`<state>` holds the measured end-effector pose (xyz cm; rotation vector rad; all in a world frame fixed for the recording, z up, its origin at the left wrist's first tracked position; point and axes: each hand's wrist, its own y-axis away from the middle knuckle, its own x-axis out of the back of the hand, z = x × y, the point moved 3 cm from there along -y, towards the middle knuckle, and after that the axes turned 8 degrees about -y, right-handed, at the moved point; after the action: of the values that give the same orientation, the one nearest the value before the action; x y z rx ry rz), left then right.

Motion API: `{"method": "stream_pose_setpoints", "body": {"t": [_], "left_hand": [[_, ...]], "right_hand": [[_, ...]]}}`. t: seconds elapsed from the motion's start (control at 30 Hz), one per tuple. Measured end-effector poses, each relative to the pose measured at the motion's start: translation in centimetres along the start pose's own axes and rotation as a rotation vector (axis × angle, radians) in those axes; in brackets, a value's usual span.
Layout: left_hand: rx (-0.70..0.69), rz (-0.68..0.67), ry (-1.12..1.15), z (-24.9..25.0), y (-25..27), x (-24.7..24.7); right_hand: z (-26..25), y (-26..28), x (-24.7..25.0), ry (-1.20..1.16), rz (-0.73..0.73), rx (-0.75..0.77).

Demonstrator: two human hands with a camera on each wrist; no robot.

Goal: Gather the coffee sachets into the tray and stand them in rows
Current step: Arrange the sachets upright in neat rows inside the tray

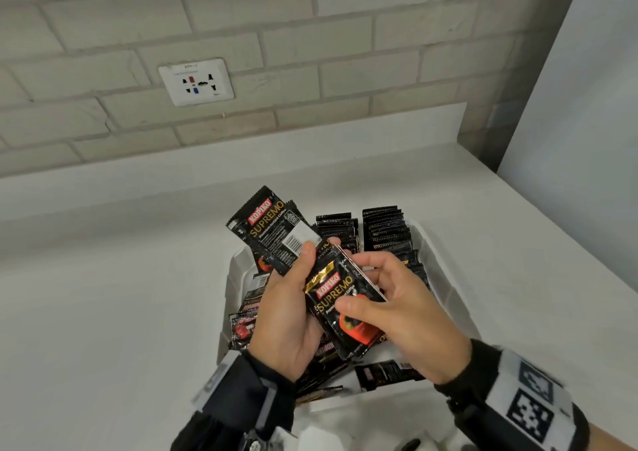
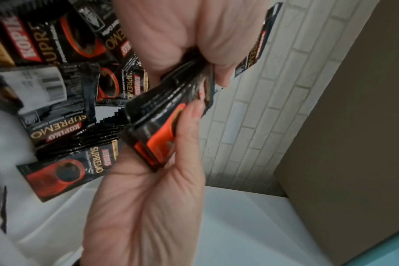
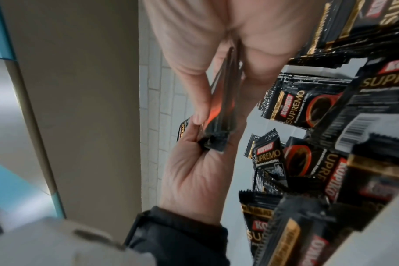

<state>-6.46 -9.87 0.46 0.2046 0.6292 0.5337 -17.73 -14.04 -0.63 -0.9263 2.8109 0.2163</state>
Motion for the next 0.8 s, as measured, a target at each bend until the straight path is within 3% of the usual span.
{"method": "stream_pose_setpoints", "body": {"t": [0.13, 0.43, 0.8], "left_hand": [[0.029, -0.033, 0.050, -0.2, -0.3, 0.3], [-0.108, 0.055, 0.041, 1.1, -0.9, 2.0], [-0.097, -0.081, -0.229, -0.4, 0.2, 0.7]], "right_hand": [[0.4, 0.5, 0.7, -0.093, 0.022, -0.046], [0.6, 0.4, 2.2, -0.430, 0.071, -0.210], [-0.1, -0.3, 0.8, -0.479, 0.153, -0.112]]}}
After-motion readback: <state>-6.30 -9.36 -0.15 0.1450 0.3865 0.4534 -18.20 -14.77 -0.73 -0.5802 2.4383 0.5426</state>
